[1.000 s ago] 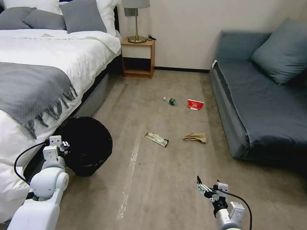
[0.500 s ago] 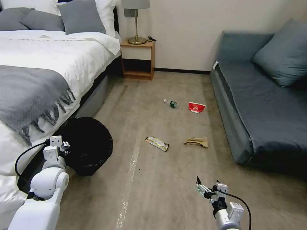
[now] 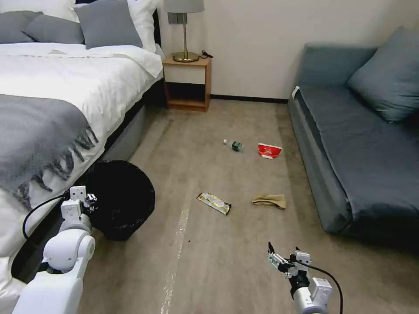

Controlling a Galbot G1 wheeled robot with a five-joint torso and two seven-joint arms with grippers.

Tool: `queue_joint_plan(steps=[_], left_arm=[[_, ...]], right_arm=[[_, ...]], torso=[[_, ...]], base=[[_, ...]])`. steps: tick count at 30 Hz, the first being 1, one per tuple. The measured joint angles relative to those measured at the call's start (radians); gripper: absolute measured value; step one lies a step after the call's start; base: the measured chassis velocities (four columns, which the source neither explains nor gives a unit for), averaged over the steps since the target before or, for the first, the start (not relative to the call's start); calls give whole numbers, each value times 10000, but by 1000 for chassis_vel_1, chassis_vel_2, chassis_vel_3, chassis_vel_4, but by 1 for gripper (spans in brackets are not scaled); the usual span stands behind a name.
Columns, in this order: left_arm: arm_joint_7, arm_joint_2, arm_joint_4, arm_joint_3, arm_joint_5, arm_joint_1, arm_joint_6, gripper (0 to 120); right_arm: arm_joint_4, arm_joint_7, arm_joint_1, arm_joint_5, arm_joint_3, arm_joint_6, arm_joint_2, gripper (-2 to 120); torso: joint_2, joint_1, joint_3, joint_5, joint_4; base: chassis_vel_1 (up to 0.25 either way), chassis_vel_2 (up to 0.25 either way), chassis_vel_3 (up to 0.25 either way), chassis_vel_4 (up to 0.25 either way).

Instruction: Pick up the trash bin, then pick up the garbage on the floor and place it into the trash bin.

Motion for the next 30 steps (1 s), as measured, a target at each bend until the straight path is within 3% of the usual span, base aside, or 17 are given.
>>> queue_joint_plan(steps=[30], left_arm=[[262,28,244,41,-18,-66,-348,1]], right_arm=[[-186,-36,-45,-304,-22,164,61,100]], torso=[[0,0,-1,-1,-3]], base=[[-115,111,115,-110]])
